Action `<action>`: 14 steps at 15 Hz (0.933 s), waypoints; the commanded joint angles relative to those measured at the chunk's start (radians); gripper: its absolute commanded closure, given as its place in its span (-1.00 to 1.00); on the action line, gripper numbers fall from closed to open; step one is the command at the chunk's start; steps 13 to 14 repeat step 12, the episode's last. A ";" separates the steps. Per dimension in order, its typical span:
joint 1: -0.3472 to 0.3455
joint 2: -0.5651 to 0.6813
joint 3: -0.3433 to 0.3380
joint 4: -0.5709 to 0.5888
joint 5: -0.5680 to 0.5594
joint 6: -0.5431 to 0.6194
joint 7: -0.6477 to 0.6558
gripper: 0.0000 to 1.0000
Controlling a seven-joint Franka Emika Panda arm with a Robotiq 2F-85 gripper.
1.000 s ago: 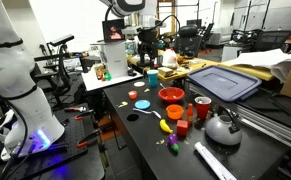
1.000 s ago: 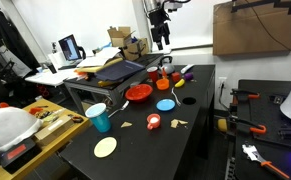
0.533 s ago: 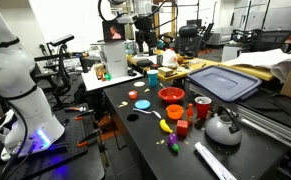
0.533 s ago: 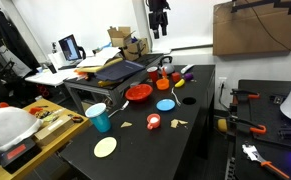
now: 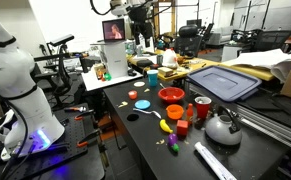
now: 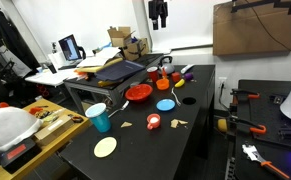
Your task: Move the left red cup to the right
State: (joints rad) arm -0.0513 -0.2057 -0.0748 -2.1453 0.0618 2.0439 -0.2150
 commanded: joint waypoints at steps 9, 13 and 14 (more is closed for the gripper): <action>0.023 -0.018 0.005 -0.011 0.002 -0.023 0.017 -1.00; 0.023 -0.017 0.005 -0.011 0.002 -0.023 0.017 -1.00; 0.023 -0.017 0.005 -0.011 0.002 -0.023 0.017 -1.00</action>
